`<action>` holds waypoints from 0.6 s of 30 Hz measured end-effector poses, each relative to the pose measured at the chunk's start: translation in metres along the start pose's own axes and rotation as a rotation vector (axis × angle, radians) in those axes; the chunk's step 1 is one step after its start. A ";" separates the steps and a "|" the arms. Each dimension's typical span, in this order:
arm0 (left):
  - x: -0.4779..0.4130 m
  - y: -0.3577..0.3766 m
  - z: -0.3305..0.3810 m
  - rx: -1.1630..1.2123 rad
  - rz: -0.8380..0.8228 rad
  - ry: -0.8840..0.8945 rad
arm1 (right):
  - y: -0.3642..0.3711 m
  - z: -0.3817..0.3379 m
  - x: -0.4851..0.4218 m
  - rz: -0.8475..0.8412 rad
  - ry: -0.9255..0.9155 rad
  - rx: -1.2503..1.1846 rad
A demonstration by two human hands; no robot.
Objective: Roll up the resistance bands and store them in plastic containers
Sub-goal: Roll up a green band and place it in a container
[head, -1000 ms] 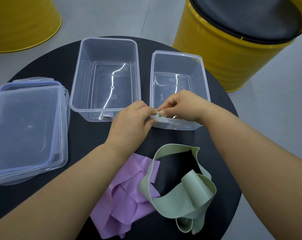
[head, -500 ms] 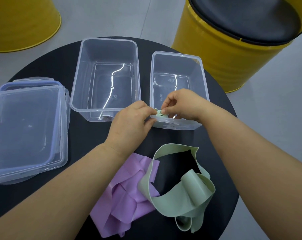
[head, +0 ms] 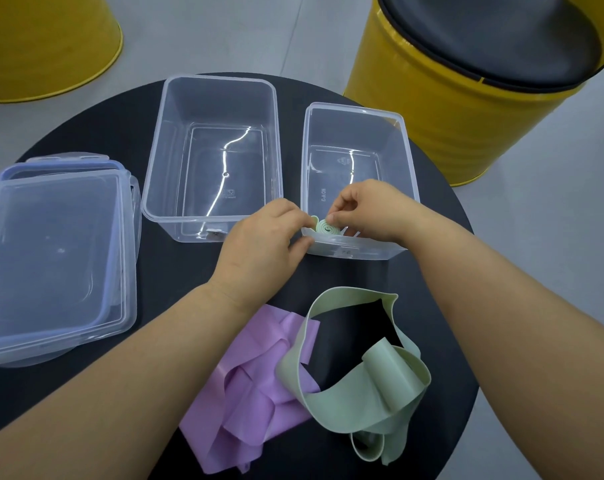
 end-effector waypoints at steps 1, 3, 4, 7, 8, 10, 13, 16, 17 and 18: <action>0.000 0.000 0.000 0.000 -0.006 -0.002 | 0.000 0.001 0.000 0.000 0.000 0.001; 0.000 0.000 0.000 0.000 -0.018 -0.009 | 0.000 0.001 0.000 -0.001 0.002 -0.001; 0.000 0.000 0.000 0.000 -0.022 -0.013 | 0.000 0.002 0.001 -0.002 0.003 -0.005; 0.000 -0.001 0.000 0.008 -0.031 -0.029 | -0.002 0.003 0.001 -0.003 0.003 -0.017; 0.000 -0.001 0.000 0.010 -0.035 -0.032 | -0.002 0.003 0.001 -0.002 0.004 -0.017; 0.000 -0.001 0.001 0.008 -0.039 -0.034 | -0.001 0.004 0.001 -0.004 0.006 -0.009; 0.001 -0.002 0.002 0.004 -0.046 -0.036 | -0.001 0.003 0.002 -0.002 0.008 -0.007; 0.001 -0.001 0.003 0.000 -0.046 -0.024 | -0.003 0.001 0.004 0.011 0.011 -0.011; 0.001 -0.001 0.003 0.001 -0.049 -0.026 | -0.005 0.000 0.005 0.018 0.009 -0.012; 0.001 -0.001 0.003 0.006 -0.051 -0.030 | -0.007 -0.001 0.007 0.028 0.005 -0.010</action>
Point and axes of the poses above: each hand's wrist, its own x-axis away from the middle knuckle, its own y-axis out of the palm, z = x × y, the point moved 8 cm from there along -x, towards the middle knuckle, and after that the axes turned 3 degrees about -x, right-handed, at the moved point
